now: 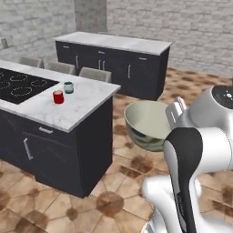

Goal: Clear the mugs and bowl far away from the sink.

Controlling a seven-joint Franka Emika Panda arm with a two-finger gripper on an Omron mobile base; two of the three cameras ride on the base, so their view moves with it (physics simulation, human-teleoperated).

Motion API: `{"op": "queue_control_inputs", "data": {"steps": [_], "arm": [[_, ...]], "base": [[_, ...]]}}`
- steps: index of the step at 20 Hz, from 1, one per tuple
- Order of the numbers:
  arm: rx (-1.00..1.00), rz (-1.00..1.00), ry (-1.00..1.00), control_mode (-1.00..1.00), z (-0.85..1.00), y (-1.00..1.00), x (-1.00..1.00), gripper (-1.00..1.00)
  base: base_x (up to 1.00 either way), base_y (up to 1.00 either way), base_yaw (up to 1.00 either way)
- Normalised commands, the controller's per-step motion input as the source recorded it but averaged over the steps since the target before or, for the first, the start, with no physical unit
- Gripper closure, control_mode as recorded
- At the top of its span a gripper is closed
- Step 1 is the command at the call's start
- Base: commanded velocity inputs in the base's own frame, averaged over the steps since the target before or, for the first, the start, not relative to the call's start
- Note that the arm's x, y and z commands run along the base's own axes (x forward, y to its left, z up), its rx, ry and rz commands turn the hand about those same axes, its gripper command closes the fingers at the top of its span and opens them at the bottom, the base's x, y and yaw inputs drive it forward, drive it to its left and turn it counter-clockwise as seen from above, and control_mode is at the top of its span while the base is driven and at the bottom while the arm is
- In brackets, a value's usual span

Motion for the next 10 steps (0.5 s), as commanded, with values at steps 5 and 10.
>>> {"op": "queue_control_inputs", "data": {"steps": [5,10], "arm": [[0.00,0.00,0.00,1.00,0.00,0.00,0.00,1.00],[0.00,0.00,0.00,1.00,0.00,0.00,0.00,1.00]], "base": [[1.00,-0.31,0.00],[1.00,-0.16,0.00]]}}
